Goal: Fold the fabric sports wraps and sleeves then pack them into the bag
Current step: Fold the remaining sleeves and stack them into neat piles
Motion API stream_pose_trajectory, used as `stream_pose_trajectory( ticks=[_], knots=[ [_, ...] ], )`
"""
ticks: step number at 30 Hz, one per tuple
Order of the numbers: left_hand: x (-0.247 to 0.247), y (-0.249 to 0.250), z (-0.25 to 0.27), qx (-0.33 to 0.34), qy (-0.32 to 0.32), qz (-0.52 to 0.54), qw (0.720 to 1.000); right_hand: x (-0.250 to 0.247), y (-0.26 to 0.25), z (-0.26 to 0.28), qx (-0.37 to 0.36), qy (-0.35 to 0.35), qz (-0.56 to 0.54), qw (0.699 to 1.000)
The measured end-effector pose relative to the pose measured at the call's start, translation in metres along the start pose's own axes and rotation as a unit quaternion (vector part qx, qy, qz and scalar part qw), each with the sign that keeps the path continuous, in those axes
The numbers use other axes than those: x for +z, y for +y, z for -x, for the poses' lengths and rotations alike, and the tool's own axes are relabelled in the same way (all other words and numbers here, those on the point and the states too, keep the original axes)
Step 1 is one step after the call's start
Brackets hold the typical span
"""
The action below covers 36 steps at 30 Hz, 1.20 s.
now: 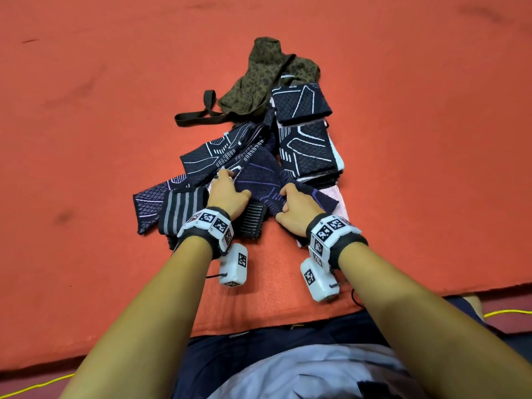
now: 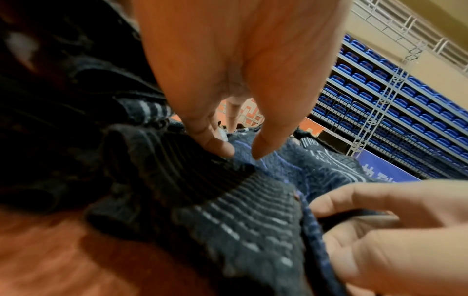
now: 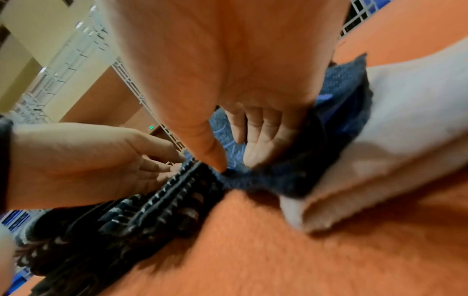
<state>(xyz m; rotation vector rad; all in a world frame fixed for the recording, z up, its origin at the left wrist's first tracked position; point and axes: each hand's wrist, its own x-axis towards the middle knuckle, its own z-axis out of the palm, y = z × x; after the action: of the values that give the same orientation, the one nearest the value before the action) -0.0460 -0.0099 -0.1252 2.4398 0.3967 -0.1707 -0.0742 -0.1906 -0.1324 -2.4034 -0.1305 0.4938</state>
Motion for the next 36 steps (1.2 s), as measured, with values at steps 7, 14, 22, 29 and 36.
stream_pose_trajectory(
  ticks=[7,14,22,29,36],
  knots=[
    [-0.001,0.001,-0.007,0.03,-0.018,-0.039,0.999,0.009,0.008,-0.003,0.019,0.02,-0.053,0.998],
    [0.002,0.015,0.001,0.103,-0.006,0.003,0.995,0.011,0.01,-0.004,0.033,0.037,-0.065,0.997],
    [0.004,0.043,0.022,0.163,-0.156,0.109,0.968,0.01,0.017,-0.005,0.071,0.074,-0.129,0.986],
    [0.01,0.024,0.037,0.159,-0.232,0.103,0.954,-0.001,0.017,0.001,0.095,0.099,-0.227,0.964],
    [0.017,0.024,0.034,0.179,-0.249,0.079,0.949,-0.005,0.015,0.015,0.049,0.1,-0.265,0.958]
  ],
)
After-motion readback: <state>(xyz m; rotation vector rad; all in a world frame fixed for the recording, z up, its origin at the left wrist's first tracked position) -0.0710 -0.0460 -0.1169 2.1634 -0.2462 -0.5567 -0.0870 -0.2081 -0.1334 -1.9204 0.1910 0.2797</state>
